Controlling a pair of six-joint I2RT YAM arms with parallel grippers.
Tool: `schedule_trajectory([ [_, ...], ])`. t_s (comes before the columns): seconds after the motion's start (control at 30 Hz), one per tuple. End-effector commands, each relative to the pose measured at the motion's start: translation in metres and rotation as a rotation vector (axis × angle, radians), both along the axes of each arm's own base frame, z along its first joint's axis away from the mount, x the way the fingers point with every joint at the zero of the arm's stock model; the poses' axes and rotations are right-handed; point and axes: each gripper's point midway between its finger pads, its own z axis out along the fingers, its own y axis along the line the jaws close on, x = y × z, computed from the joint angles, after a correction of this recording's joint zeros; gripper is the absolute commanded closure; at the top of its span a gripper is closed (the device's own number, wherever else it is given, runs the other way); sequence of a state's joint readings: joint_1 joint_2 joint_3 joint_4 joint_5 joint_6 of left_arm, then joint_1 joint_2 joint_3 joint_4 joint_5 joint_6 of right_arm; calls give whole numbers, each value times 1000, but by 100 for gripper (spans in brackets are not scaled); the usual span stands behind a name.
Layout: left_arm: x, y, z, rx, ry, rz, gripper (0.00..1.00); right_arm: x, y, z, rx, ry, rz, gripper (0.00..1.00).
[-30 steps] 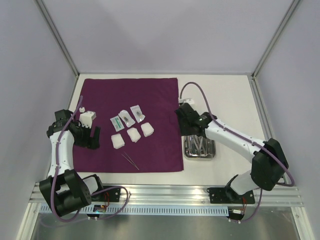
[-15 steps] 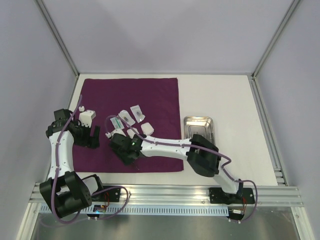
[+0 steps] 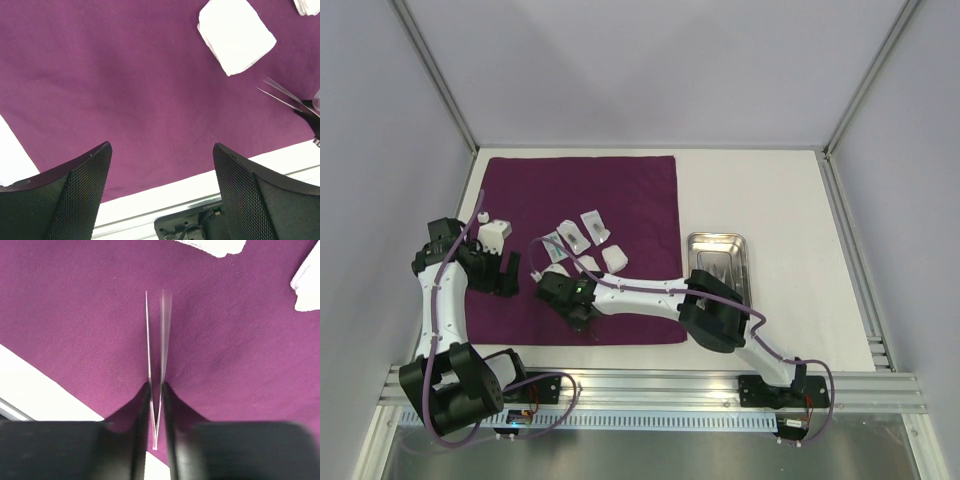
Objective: Prepare the surgical pack
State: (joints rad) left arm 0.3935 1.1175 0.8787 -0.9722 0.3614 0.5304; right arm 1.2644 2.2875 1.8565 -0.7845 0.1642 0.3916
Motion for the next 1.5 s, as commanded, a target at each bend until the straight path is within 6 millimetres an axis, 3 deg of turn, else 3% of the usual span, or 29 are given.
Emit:
schedule_trajectory([
  [0.0, 5, 1, 4, 1, -29, -17, 9, 1, 6, 4, 12, -6, -3, 85],
  [0.07, 5, 1, 5, 3, -31, -18, 9, 5, 4, 10, 13, -24, -12, 98],
  [0.23, 6, 2, 7, 9, -35, -21, 9, 12, -2, 47, 63, -69, -48, 99],
  [0.27, 6, 2, 7, 9, -36, -20, 9, 16, -3, 73, 112, -94, -62, 100],
  [0.33, 6, 1, 8, 6, -38, -20, 9, 26, -16, 90, 156, -108, -107, 99],
  [0.37, 6, 1, 8, 5, -38, -22, 9, 31, -19, 120, 232, -133, -126, 100],
  [0.43, 7, 1, 9, 6, -43, -24, 9, 44, -45, 129, 251, -140, -180, 99],
  [0.47, 7, 1, 9, 5, -40, -25, 9, 49, -57, 155, 302, -166, -205, 100],
  [0.5, 7, 1, 9, 4, -41, -24, 9, 61, -82, 145, 270, -168, -256, 99],
  [0.57, 8, 1, 10, 4, -44, -25, 9, 75, -117, 145, 248, -192, -340, 100],
  [0.6, 7, 0, 10, 0, -42, -26, 9, 88, -140, 155, 270, -204, -404, 99],
  [0.63, 8, 0, 10, -2, -42, -25, 9, 85, -159, 136, 236, -177, -425, 99],
  [0.73, 9, -1, 8, -10, -39, -26, 9, 76, -157, 129, 309, -118, -400, 100],
  [0.9, 11, -6, 3, -45, -24, -52, 9, 60, -111, 97, 335, -8, -332, 100],
  [0.93, 12, -9, 1, -59, -21, -66, 5, 57, -105, 79, 305, 24, -324, 100],
  [0.97, 12, -12, 1, -67, -11, -82, 1, 57, -99, 78, 308, 38, -320, 100],
  [1.07, 15, -25, -6, -26, 20, -172, 1, 59, -98, 70, 288, 40, -329, 100],
  [1.2, 13, -65, -10, 29, -27, -421, 0, 61, -107, 72, 261, 21, -338, 98],
  [1.4, -21, -129, -41, 104, -25, -832, 0, 67, -122, 70, 261, 27, -388, 94],
  [1.47, -29, -138, -54, 135, -19, -895, 0, 67, -125, 63, 258, 48, -403, 95],
])
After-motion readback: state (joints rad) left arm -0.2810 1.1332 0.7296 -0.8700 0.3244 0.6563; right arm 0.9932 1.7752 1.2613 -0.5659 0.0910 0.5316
